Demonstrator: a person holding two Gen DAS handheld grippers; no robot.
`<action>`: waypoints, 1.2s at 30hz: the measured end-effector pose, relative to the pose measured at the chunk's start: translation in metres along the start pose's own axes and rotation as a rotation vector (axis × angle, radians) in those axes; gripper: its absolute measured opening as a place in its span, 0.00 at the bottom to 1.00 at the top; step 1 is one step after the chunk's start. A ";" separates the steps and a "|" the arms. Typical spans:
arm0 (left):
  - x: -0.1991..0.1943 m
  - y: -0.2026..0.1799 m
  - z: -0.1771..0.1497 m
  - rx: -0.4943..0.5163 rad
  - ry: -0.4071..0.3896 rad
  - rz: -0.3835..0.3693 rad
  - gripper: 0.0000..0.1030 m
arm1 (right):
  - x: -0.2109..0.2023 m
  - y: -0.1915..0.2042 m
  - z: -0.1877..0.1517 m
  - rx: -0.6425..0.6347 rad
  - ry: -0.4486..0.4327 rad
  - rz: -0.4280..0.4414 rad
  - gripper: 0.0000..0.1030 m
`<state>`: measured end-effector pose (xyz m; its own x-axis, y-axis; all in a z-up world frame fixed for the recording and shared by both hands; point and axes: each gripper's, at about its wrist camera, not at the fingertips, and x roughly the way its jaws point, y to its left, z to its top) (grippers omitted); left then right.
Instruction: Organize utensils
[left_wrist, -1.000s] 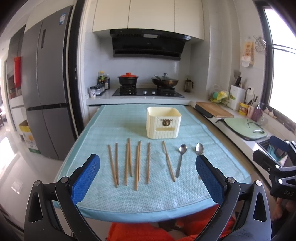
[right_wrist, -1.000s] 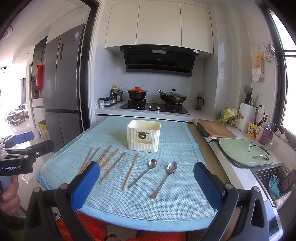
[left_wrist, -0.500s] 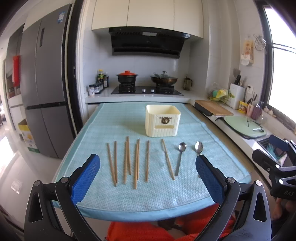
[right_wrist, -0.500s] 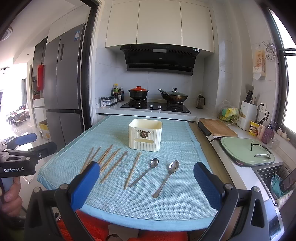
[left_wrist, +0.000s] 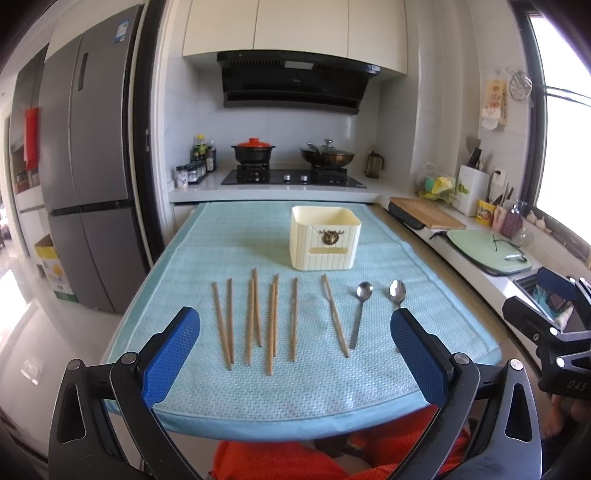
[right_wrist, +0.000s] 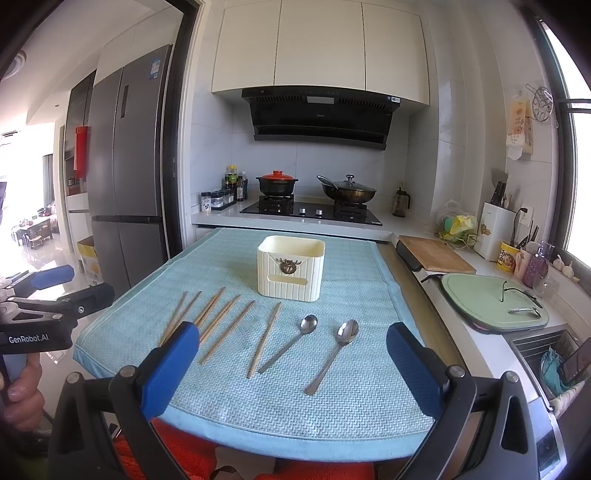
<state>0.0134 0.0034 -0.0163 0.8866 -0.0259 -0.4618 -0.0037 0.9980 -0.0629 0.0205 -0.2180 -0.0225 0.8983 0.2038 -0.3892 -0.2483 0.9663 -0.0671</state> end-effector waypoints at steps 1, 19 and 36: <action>0.000 0.000 0.000 0.000 0.001 -0.001 1.00 | 0.001 0.000 0.000 -0.001 0.001 0.001 1.00; 0.009 0.001 0.000 0.012 0.015 0.000 1.00 | 0.004 0.001 0.000 -0.001 0.010 0.001 1.00; 0.034 0.003 0.004 0.026 0.080 -0.010 1.00 | 0.028 -0.007 0.003 0.009 0.012 -0.028 1.00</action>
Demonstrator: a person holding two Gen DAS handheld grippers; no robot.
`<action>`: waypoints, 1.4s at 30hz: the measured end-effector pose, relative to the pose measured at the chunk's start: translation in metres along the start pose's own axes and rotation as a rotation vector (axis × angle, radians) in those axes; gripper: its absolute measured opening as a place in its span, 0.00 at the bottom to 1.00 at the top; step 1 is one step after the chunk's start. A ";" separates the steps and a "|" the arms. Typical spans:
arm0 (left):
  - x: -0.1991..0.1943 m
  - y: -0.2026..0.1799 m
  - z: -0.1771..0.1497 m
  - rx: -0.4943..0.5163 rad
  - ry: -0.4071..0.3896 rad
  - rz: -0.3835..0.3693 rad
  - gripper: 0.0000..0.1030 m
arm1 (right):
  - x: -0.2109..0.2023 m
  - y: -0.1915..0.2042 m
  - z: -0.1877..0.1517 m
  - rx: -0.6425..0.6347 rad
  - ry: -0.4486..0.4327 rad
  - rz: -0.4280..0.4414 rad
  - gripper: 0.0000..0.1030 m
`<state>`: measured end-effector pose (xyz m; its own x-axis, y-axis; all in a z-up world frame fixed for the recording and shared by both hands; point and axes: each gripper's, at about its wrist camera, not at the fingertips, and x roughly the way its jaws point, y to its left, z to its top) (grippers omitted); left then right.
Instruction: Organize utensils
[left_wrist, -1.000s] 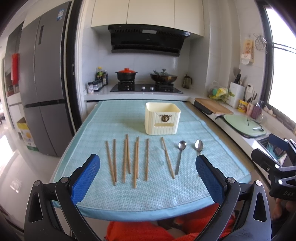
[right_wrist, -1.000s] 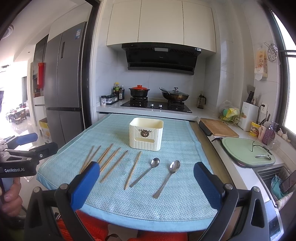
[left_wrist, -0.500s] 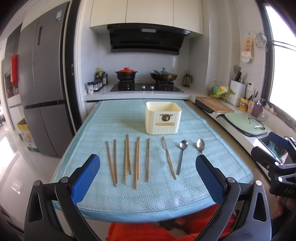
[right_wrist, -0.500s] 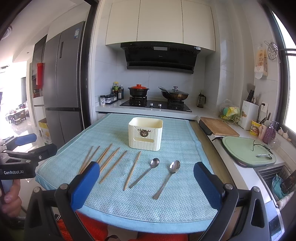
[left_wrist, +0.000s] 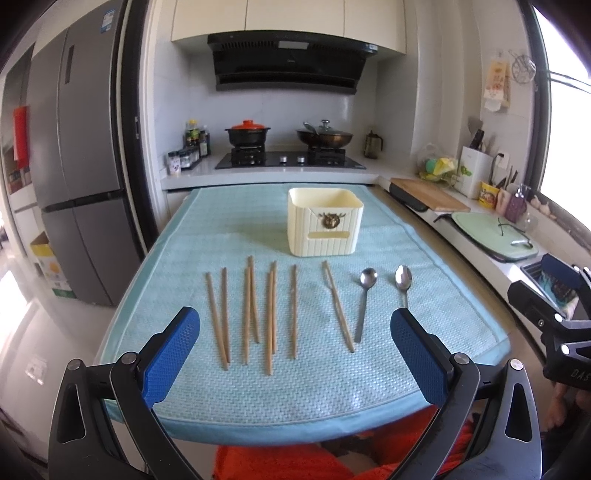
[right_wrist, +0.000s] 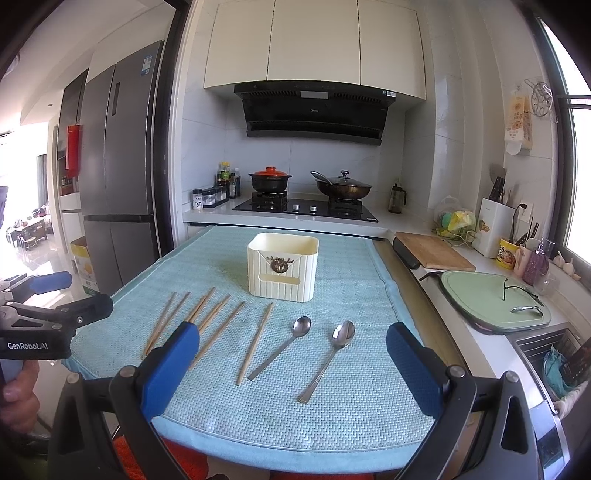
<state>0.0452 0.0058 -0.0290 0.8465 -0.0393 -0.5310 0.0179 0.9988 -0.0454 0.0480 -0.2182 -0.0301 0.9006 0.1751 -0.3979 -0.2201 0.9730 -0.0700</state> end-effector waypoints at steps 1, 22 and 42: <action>0.002 0.001 -0.001 -0.001 0.004 -0.004 1.00 | 0.001 -0.001 0.000 0.002 -0.004 -0.003 1.00; 0.080 0.072 -0.007 -0.187 0.148 0.092 1.00 | 0.097 -0.035 -0.021 0.043 0.179 -0.031 1.00; 0.227 0.151 -0.006 -0.225 0.337 0.183 1.00 | 0.153 -0.069 -0.062 0.165 0.348 -0.053 1.00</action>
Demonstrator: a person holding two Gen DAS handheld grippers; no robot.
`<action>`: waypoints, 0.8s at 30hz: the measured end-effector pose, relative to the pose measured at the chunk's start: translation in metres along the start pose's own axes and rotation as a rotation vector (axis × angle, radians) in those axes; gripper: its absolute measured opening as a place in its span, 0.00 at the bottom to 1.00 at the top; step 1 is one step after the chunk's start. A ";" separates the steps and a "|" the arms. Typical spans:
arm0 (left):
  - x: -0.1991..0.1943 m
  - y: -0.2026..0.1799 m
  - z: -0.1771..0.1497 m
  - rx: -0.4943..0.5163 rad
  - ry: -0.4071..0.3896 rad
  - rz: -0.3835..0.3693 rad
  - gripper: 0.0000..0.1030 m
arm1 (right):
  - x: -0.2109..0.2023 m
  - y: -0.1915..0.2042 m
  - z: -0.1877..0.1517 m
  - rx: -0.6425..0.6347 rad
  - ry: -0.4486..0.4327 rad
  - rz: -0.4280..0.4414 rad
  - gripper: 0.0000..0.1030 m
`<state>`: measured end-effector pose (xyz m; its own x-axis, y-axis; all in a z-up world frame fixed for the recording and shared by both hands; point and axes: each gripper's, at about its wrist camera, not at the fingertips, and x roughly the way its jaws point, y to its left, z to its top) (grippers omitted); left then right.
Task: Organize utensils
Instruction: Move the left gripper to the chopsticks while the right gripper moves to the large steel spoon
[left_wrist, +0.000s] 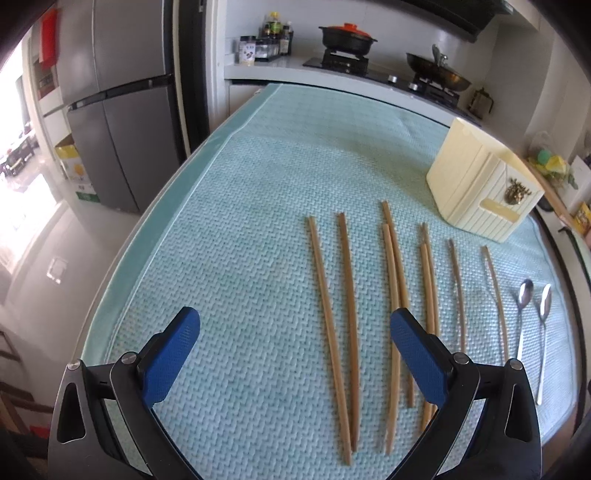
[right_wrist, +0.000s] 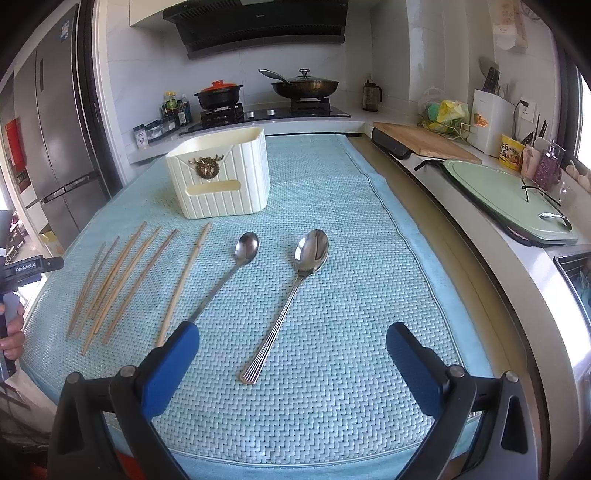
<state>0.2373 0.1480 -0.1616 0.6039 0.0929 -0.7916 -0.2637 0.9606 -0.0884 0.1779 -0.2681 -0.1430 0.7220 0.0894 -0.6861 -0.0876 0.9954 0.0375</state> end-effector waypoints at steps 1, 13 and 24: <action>0.008 -0.001 0.003 0.008 0.012 0.018 1.00 | 0.003 -0.002 0.001 0.010 0.004 -0.006 1.00; 0.066 0.008 0.007 0.030 0.124 0.103 0.99 | 0.088 -0.025 0.018 0.125 0.128 -0.057 1.00; 0.090 0.003 0.034 0.071 0.158 0.061 1.00 | 0.158 -0.016 0.043 0.088 0.217 -0.122 0.83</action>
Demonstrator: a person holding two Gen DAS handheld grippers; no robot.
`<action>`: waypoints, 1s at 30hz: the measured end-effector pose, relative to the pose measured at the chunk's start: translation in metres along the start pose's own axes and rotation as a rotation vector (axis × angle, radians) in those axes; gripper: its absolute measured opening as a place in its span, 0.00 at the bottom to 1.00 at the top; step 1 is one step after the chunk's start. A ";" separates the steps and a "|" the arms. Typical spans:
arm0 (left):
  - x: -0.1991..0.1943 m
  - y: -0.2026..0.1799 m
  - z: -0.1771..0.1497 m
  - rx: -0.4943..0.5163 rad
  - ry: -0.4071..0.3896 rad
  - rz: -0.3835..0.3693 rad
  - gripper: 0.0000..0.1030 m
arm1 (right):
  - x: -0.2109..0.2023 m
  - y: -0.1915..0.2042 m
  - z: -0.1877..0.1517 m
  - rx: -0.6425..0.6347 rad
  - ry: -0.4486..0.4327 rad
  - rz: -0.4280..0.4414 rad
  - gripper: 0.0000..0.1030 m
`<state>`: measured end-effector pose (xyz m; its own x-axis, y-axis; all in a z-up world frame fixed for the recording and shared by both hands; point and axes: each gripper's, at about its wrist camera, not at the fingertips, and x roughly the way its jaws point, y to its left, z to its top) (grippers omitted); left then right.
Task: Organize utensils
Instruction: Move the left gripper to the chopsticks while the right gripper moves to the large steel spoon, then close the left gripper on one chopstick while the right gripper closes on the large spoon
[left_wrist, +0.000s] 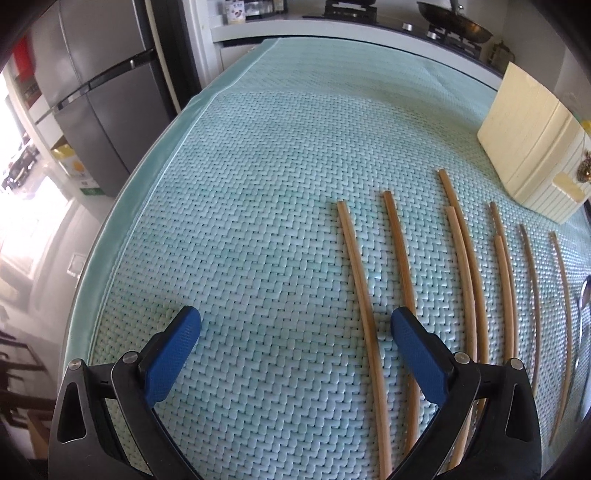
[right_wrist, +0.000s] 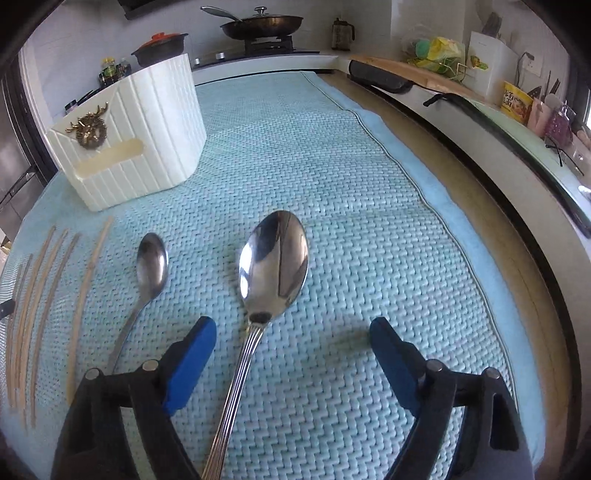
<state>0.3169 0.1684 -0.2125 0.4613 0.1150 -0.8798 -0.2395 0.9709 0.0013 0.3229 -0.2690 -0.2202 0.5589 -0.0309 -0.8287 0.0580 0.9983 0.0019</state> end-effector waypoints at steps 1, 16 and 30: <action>0.002 0.000 0.004 0.010 0.009 -0.007 1.00 | 0.003 0.001 0.004 0.000 0.001 -0.012 0.83; 0.009 -0.035 0.045 0.147 0.051 -0.054 0.47 | 0.022 0.003 0.045 0.007 -0.051 0.045 0.41; -0.018 -0.031 0.046 0.122 -0.057 -0.115 0.04 | -0.057 0.014 0.038 -0.099 -0.226 0.246 0.41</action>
<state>0.3556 0.1465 -0.1752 0.5282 0.0102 -0.8490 -0.0789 0.9962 -0.0371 0.3237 -0.2554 -0.1520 0.7161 0.2120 -0.6650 -0.1753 0.9769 0.1226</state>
